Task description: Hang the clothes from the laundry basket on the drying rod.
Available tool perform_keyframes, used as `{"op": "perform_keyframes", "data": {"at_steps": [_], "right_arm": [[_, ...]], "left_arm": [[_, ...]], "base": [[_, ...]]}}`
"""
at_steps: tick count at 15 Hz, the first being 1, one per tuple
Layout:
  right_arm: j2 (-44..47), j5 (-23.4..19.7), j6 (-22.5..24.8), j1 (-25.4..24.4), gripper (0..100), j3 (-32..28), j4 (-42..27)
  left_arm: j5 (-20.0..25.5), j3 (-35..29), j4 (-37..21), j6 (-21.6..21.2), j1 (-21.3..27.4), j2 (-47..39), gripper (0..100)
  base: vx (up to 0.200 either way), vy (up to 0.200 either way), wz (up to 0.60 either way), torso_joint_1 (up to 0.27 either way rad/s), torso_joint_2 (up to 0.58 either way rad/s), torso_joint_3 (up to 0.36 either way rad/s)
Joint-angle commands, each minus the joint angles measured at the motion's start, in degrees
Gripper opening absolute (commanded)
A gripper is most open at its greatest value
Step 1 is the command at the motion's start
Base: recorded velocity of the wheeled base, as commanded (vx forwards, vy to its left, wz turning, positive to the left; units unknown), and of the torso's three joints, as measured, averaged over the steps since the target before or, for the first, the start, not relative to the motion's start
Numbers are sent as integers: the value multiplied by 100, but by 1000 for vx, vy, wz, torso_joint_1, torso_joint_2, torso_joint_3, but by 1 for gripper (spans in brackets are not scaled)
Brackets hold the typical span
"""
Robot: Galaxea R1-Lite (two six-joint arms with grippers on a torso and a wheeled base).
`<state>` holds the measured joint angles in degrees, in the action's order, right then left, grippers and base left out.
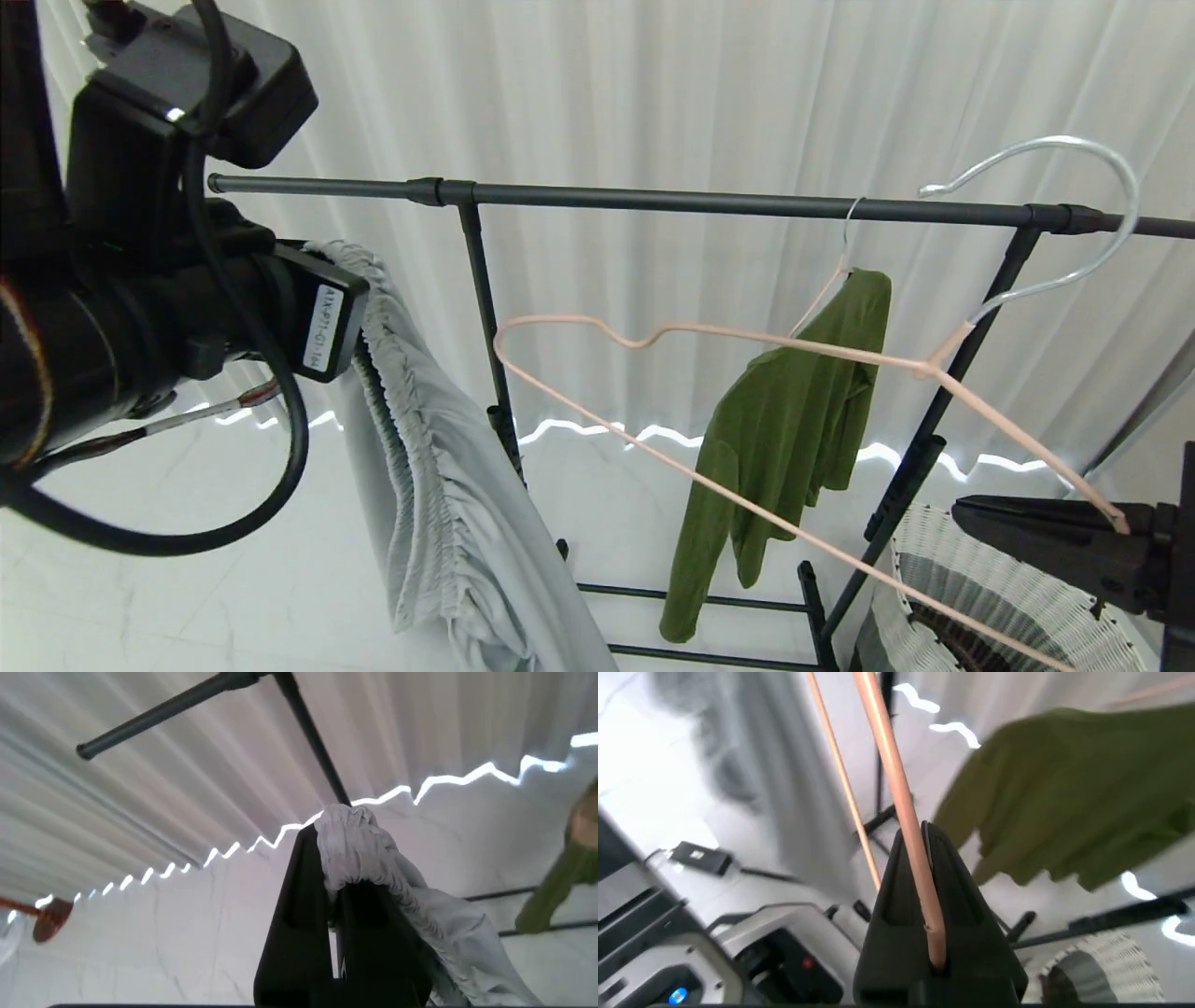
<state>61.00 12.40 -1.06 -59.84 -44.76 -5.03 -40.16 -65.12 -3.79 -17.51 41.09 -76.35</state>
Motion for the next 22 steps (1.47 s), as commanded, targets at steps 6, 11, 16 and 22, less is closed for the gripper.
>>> {"op": "perform_keyframes", "data": {"at_steps": [6, 11, 16, 22], "right_arm": [[351, 8, -122, -607, 0, -32, 38], [667, 87, -219, -353, 0, -103, 46], [1063, 694, -325, 8, 0, -384, 328], [1406, 870, -430, 271, 0, -525, 750]], "left_arm": [[-142, -994, 1, 608, 4, -1066, 0], [-353, -1020, 1, 608, 188, -1075, 0], [-511, -985, -8, 590, 391, -1119, 0], [-581, -1161, -52, 590, 584, -1260, 0]], "base": [[0, 0, 0, 0, 0, 0], [0, 0, 0, 0, 0, 0], [0, 0, 0, 0, 0, 0], [0, 0, 0, 0, 0, 0]]}}
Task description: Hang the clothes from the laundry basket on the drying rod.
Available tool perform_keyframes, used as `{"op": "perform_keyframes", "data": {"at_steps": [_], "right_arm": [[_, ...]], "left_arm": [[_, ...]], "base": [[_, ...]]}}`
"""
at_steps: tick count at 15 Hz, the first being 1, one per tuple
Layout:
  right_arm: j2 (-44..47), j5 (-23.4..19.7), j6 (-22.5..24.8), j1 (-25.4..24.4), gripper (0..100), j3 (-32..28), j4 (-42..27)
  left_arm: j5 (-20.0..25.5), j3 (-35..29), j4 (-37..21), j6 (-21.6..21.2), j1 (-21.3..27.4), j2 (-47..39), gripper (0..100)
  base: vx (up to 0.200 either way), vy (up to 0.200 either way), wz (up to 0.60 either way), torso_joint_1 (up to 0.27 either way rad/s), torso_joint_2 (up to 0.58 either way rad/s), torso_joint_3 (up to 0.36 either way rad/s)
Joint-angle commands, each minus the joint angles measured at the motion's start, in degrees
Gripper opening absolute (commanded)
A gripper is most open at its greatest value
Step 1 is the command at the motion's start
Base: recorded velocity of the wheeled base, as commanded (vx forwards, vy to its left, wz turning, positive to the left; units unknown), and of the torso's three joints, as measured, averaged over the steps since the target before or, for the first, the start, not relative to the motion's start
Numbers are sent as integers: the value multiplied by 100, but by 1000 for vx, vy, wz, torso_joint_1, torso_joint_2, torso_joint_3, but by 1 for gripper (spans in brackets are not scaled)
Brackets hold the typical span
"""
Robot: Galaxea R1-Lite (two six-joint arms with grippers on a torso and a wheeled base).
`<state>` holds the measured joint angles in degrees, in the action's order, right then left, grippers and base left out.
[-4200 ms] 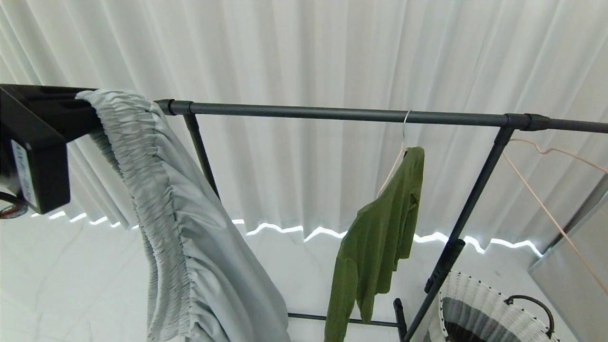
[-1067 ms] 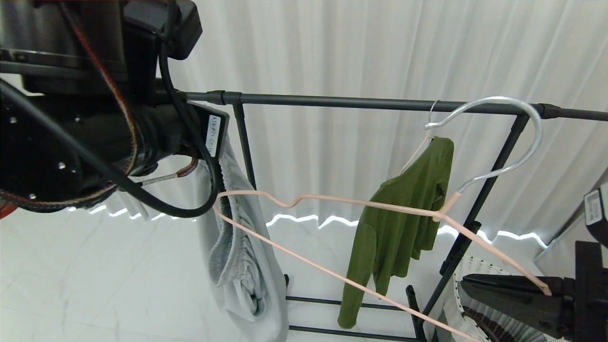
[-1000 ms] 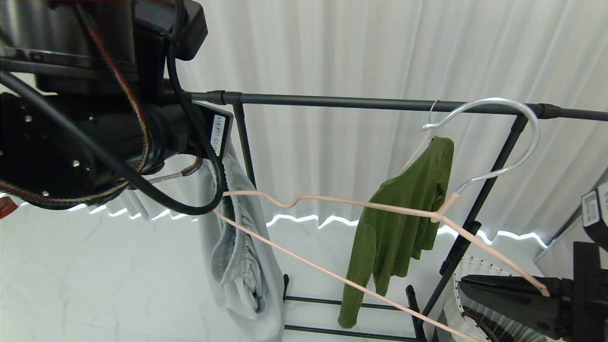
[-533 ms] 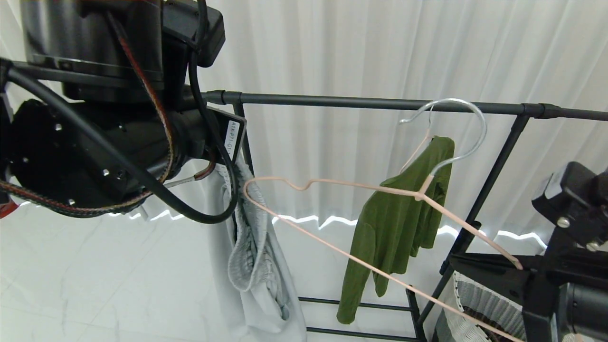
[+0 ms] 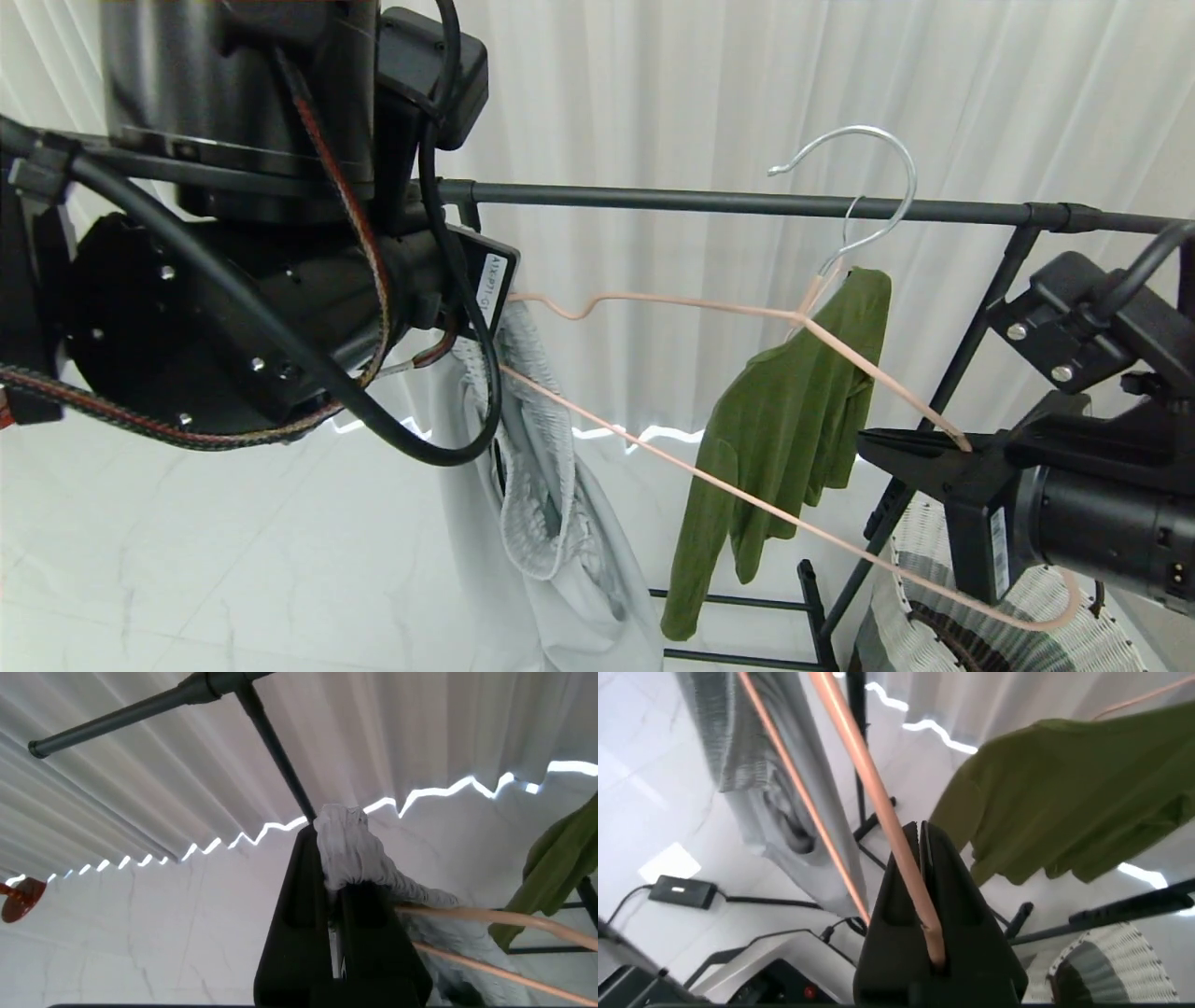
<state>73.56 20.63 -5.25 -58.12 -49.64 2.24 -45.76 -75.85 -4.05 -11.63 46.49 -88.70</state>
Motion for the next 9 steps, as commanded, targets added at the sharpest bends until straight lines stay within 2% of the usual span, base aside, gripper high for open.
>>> {"op": "perform_keyframes", "data": {"at_steps": [1, 3, 4, 6, 9], "right_arm": [[220, 117, -81, 161, 0, -116, 22], [387, 187, -248, 328, 0, -318, 22], [572, 354, -327, 548, 0, -529, 39], [783, 548, -608, 609, 0, -740, 136], [827, 574, -784, 451, 0, -766, 198]], "left_arm": [[-108, -149, -44, -24, 44, -25, 0], [-170, -220, -246, -32, 44, -7, 0], [-179, -343, -685, -41, 44, 10, 0], [-222, -536, -1045, -41, 44, -69, 0], [-231, -624, -1037, 12, 44, -323, 0]], "base": [[0, 0, 0, 0, 0, 0], [0, 0, 0, 0, 0, 0], [0, 0, 0, 0, 0, 0], [0, 0, 0, 0, 0, 0], [0, 0, 0, 0, 0, 0]]}}
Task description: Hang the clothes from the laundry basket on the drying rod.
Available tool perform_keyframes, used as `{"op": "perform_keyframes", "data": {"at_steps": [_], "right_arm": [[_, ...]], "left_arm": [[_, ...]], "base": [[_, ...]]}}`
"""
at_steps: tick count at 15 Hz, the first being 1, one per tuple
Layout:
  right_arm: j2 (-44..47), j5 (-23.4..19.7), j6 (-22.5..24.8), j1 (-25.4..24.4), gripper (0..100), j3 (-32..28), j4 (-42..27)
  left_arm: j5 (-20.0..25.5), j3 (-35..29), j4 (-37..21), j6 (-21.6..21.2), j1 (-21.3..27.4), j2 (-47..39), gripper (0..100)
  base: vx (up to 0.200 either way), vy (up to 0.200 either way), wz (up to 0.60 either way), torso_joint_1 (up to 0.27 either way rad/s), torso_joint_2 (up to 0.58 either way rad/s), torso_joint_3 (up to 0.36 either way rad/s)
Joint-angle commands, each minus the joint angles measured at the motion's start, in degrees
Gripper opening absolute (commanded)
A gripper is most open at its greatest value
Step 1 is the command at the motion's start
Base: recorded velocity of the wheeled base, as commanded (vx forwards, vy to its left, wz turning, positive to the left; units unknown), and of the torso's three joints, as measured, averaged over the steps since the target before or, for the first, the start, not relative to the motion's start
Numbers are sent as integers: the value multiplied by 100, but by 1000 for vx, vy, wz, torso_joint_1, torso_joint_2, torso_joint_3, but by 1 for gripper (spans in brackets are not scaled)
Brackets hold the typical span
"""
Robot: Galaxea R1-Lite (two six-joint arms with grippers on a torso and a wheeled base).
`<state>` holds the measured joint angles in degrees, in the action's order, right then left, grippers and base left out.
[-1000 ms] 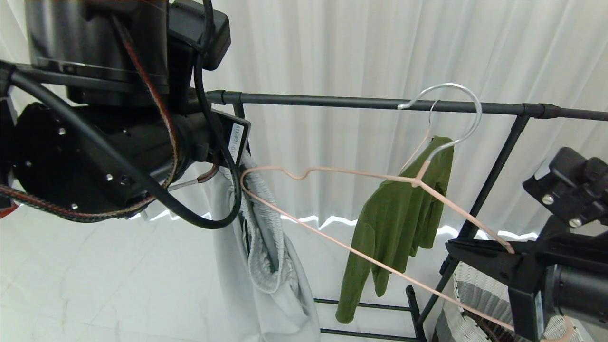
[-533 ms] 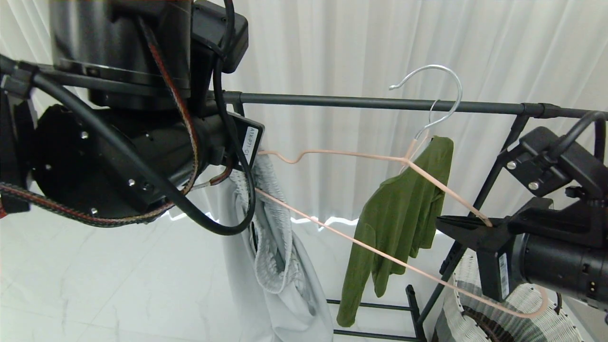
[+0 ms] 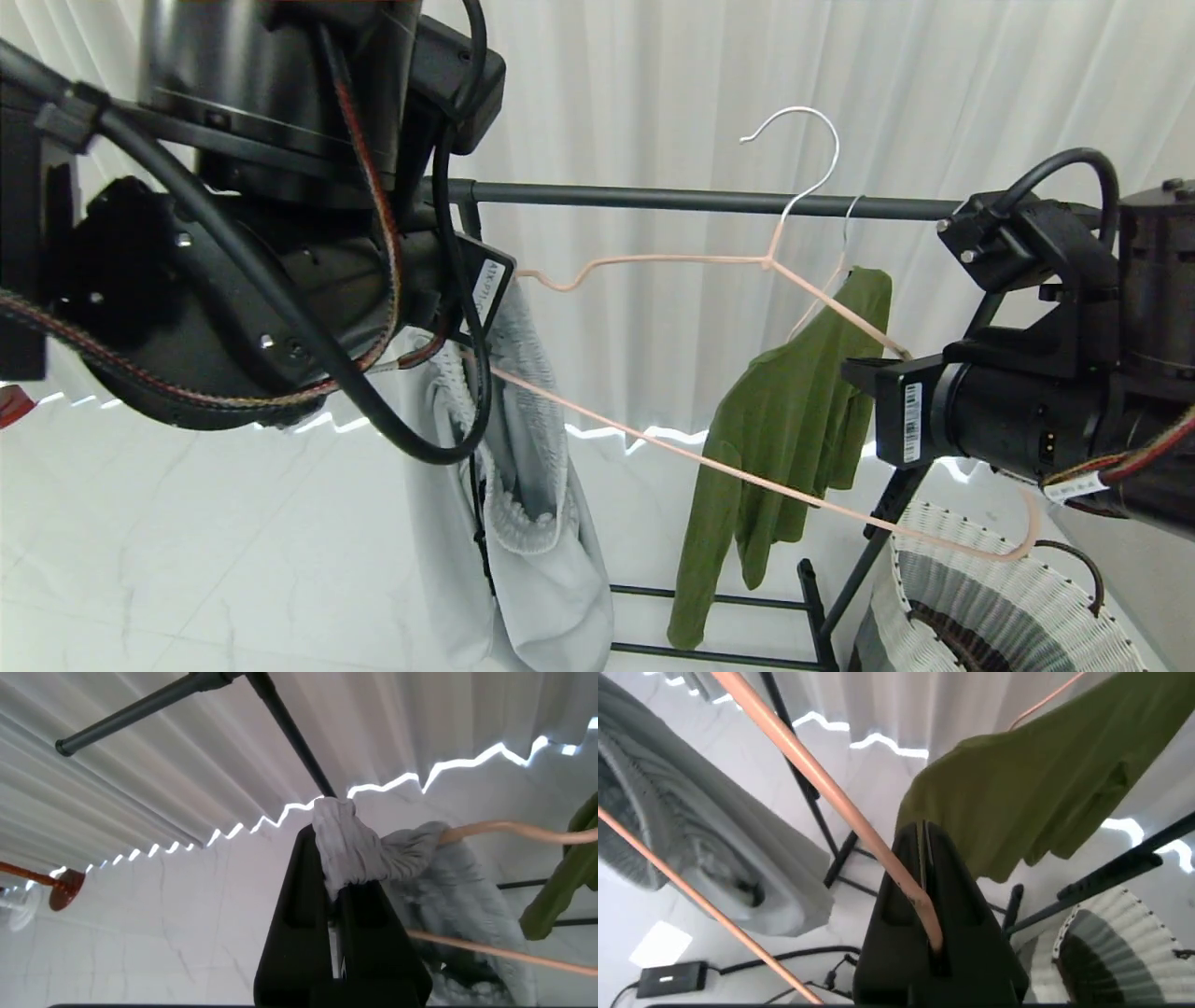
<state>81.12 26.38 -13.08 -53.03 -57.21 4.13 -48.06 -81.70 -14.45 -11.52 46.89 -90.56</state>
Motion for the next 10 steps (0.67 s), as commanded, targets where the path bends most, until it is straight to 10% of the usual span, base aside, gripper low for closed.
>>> {"op": "perform_keyframes", "data": {"at_steps": [1, 6, 10], "right_arm": [[53, -1, -37, -138, 0, -1, 9], [-26, -36, -1206, -1500, 0, 114, -18], [141, -1, -1311, -1517, 0, 140, -62]], "left_arm": [[-2, -56, 3, 27, 5, -172, 0], [-2, -197, 3, 203, 5, -322, 0], [-2, -215, 3, 203, -109, -286, 0]], "base": [[0, 0, 0, 0, 0, 0], [0, 0, 0, 0, 0, 0], [0, 0, 0, 0, 0, 0]]}}
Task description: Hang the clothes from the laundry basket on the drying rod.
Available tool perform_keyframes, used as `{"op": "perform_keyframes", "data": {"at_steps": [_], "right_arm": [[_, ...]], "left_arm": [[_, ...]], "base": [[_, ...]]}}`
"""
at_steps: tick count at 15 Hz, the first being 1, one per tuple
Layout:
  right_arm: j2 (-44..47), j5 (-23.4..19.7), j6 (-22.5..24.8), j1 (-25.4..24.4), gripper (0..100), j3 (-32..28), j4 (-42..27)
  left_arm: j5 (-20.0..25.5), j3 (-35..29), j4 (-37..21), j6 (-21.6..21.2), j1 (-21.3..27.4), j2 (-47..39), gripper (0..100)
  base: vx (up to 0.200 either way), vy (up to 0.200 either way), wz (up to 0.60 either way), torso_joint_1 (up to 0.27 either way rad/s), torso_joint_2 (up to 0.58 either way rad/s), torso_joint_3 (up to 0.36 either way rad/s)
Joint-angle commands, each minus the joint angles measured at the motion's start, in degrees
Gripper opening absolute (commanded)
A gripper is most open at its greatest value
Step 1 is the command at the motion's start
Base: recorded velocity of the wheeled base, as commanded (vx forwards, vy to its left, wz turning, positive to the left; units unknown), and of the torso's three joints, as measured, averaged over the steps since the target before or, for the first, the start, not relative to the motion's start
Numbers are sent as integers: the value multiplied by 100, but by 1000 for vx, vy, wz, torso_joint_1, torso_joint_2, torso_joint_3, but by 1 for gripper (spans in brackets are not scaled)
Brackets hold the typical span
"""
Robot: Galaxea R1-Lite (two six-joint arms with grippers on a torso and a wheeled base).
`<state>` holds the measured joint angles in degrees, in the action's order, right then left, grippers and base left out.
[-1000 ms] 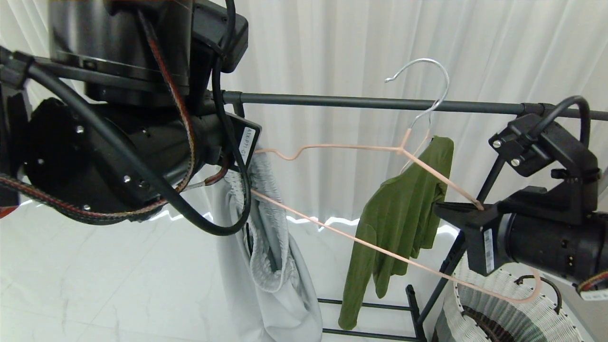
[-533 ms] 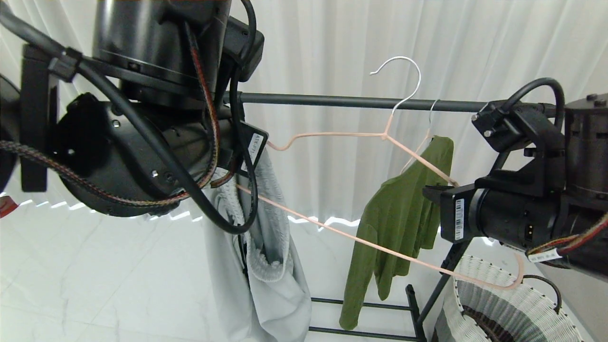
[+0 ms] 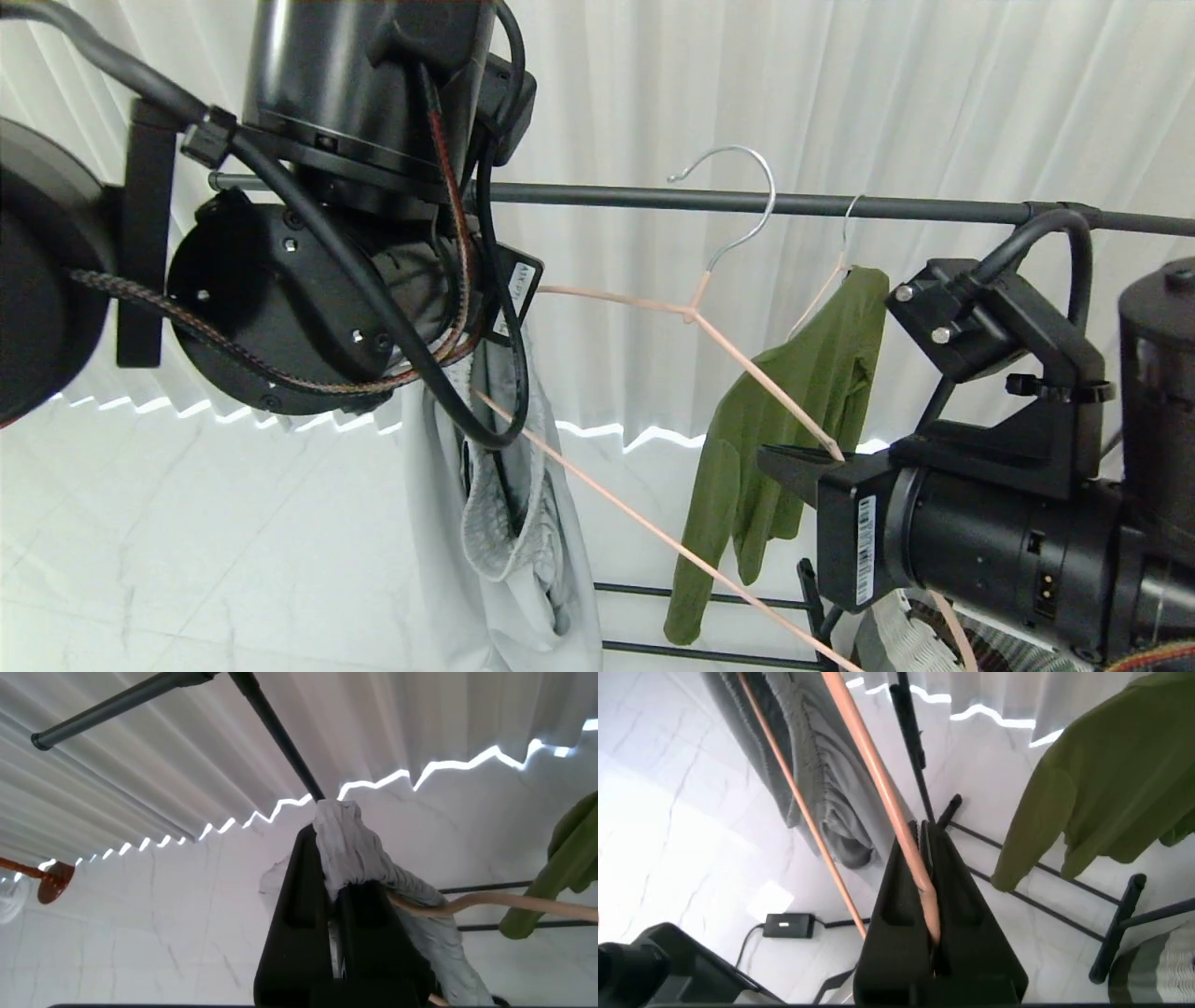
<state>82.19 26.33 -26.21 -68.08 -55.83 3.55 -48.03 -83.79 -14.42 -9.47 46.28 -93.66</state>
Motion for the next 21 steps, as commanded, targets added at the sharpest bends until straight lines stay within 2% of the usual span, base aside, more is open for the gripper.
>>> {"op": "perform_keyframes", "data": {"at_steps": [1, 4, 6, 8, 12, 14, 17, 19, 21], "right_arm": [[-1, 4, -7, -3, 0, 20, -12], [-133, 100, -16, 208, 0, 152, -170], [-115, 505, -16, 533, 0, 152, -302], [-115, 672, -25, 639, 0, 152, -284], [8, 1006, -60, 964, 0, 125, 93], [96, 1023, -51, 920, 0, 125, 296], [263, 1023, -33, 507, 0, 134, 515], [430, 1023, -16, 225, 0, 134, 630], [632, 1023, -7, 146, 0, 134, 849]], "left_arm": [[-5, -6, 1, -2, -101, 41, 0], [-13, 3, -34, -11, -215, 164, 0], [-13, 38, -78, -2, -259, 199, 0], [-13, 29, -78, -2, -259, 199, 0], [-5, 20, -70, 7, 75, 208, 0], [-5, -15, -70, 183, 382, 164, 0], [-5, -164, -70, 517, 672, 58, 0], [13, -235, -70, 560, 813, 50, 0], [22, -305, -70, 631, 989, 58, 0]], "base": [[0, 0, 0, 0, 0, 0], [0, 0, 0, 0, 0, 0], [0, 0, 0, 0, 0, 0], [0, 0, 0, 0, 0, 0], [0, 0, 0, 0, 0, 0], [0, 0, 0, 0, 0, 0], [0, 0, 0, 0, 0, 0], [0, 0, 0, 0, 0, 0], [0, 0, 0, 0, 0, 0]]}}
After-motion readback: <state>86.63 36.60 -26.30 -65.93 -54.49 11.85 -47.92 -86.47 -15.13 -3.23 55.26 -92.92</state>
